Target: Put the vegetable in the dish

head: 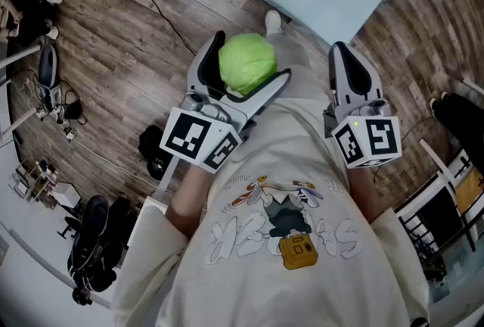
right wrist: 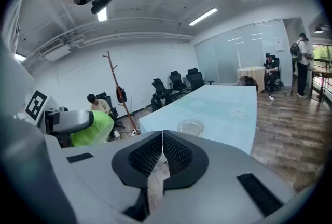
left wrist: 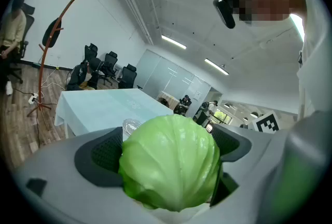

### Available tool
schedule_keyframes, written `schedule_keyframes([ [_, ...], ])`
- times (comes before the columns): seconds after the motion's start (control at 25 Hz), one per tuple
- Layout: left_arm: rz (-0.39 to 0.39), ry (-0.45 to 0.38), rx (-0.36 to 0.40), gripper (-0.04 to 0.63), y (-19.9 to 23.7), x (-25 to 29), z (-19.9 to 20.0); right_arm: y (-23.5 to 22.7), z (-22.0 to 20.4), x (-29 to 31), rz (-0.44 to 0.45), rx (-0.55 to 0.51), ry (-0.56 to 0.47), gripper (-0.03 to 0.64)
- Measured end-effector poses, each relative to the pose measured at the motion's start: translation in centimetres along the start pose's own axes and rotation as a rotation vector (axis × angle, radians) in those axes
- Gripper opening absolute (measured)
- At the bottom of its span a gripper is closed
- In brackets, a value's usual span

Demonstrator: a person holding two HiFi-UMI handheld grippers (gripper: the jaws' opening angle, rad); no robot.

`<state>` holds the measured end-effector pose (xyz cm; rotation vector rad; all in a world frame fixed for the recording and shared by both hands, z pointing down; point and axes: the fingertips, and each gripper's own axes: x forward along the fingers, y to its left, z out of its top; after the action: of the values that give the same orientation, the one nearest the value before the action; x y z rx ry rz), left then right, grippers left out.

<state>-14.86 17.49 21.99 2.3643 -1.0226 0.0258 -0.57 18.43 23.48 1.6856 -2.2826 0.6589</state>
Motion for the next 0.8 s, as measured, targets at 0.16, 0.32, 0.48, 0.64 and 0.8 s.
schedule_keyframes([
  [0.16, -0.021, 0.008, 0.050, 0.543, -3.0, -4.4, -1.9, 3.1, -0.3, -2.8, 0.032, -0.062, -0.016, 0.023],
  [0.32, 0.019, -0.021, 0.152, 0.543, -7.0, -6.7, -2.9, 3.2, -0.3, -5.9, 0.074, -0.100, -0.053, 0.023],
  [0.48, 0.133, -0.020, 0.261, 0.543, -11.7, -6.7, -3.1, 1.6, -0.9, -9.5, 0.122, -0.129, -0.073, 0.023],
  [0.64, 0.213, -0.014, 0.324, 0.543, -16.8, -6.2, -5.0, -0.3, -1.9, -14.3, 0.168, -0.149, -0.080, 0.023],
  [0.8, 0.238, 0.003, 0.366, 0.543, -21.3, -4.1, -7.2, -3.7, -2.5, -18.0, 0.183, -0.154, -0.109, 0.023],
])
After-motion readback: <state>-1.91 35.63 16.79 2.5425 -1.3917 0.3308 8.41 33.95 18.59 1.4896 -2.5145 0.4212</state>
